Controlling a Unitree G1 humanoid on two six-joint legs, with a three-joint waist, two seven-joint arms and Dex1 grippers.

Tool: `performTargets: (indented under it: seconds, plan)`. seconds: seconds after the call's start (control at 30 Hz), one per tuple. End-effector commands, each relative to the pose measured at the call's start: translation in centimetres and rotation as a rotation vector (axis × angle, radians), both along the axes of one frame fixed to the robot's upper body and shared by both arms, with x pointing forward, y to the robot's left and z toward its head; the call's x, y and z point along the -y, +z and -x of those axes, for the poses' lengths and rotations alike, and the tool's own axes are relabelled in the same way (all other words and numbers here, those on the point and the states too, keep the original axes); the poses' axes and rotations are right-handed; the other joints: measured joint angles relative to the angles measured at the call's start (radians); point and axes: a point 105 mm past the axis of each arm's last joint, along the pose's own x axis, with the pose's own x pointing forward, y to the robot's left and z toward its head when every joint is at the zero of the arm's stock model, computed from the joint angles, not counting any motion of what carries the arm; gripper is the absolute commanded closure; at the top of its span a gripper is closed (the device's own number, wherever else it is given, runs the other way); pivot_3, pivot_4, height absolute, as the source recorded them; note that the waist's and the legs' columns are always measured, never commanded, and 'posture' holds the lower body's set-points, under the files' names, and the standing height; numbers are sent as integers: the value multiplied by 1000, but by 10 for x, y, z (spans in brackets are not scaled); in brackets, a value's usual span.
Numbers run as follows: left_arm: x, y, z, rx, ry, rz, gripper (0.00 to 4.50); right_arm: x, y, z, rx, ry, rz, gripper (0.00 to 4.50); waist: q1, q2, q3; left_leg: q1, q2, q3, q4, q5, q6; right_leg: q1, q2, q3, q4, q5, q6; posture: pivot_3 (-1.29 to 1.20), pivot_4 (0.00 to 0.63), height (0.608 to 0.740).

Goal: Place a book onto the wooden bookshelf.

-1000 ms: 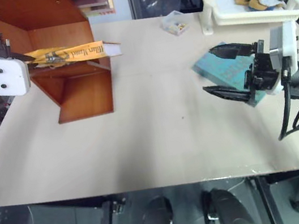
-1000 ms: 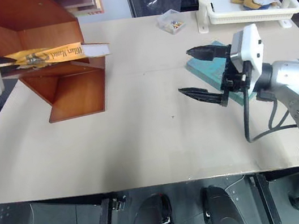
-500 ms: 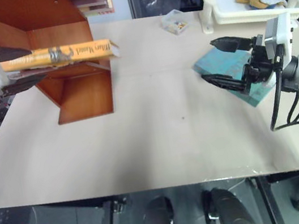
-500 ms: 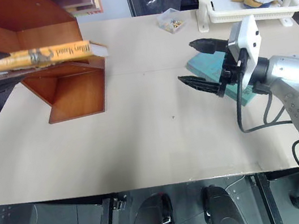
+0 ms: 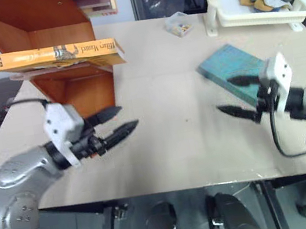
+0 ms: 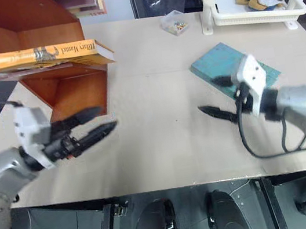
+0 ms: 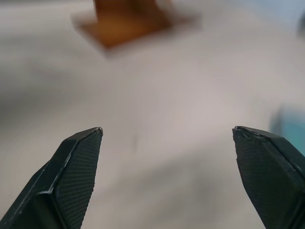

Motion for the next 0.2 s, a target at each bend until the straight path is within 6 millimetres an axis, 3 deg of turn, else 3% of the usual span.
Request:
performTargets:
  seconds: [0.03, 0.1, 0.2]
  plan:
    - [-21, -5, 1, 69, 54, -111, 63, 18, 3, 18, 64, -117, 57, 0, 0, 1, 0, 0, 0, 1, -1, 0, 0, 0, 0, 0, 0, 0, 1, 0, 150, 740]
    - [-33, -10, 4, 63, 71, -119, 63, 26, 0, 29, 54, -151, 77, 0, 0, 1, 0, 1, 0, 1, -1, 0, 0, 0, 0, 1, 0, -2, -1, 0, 150, 740]
    - [-35, -9, 6, 58, 42, -102, 63, 32, -1, 39, 51, -196, 88, 0, 0, 1, 0, 1, 1, 1, -1, 0, 0, 0, -1, 1, -1, -3, -3, 0, 150, 740]
